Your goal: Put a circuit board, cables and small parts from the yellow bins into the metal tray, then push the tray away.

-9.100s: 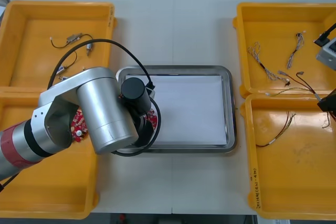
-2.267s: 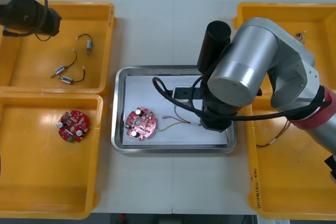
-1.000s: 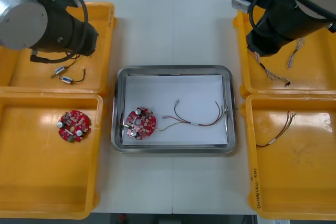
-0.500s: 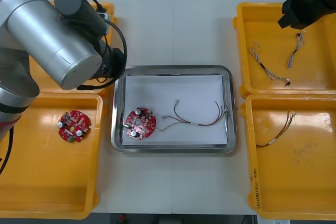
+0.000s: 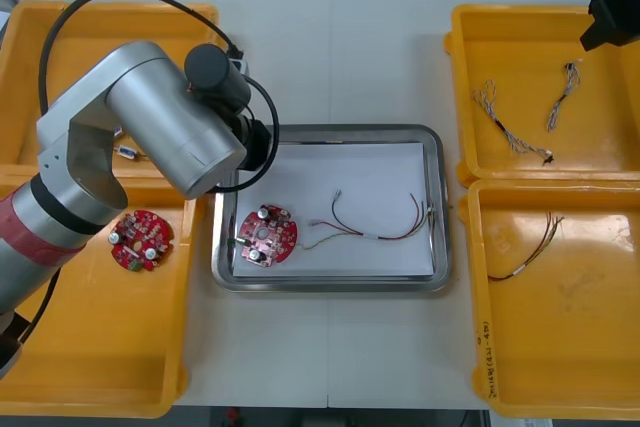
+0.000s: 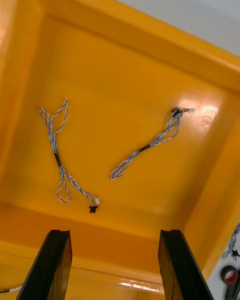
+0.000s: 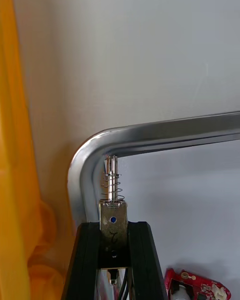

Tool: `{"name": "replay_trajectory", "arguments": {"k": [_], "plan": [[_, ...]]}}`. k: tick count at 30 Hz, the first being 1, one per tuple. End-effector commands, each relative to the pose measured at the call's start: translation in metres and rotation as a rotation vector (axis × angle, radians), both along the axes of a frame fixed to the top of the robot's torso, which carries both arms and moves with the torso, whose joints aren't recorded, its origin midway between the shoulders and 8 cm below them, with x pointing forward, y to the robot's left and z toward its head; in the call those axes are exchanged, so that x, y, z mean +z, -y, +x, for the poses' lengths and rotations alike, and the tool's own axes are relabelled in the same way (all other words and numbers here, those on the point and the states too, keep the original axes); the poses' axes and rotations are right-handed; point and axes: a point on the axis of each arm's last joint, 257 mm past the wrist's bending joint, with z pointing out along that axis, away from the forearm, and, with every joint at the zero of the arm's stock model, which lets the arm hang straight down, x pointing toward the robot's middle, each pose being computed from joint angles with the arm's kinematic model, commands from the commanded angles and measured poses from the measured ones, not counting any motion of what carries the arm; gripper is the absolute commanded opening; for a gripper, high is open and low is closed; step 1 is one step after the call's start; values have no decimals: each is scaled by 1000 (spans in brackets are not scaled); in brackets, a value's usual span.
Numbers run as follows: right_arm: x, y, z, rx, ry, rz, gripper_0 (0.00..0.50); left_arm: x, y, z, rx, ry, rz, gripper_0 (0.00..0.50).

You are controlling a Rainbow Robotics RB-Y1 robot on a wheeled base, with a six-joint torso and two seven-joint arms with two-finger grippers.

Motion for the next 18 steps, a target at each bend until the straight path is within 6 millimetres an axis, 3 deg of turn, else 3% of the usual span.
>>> {"name": "replay_trajectory", "arguments": {"k": [1,12,18], "plan": [[31,27,2,-108,33,68,500,-13,19,-7,-20,-6,-15,1],[9,37,1,-220,-68,148,500,-38,26,-15,-33,-19,-15,3],[12,35,17,-298,-50,212,500,-50,24,-15,-28,-17,9,3]]}}
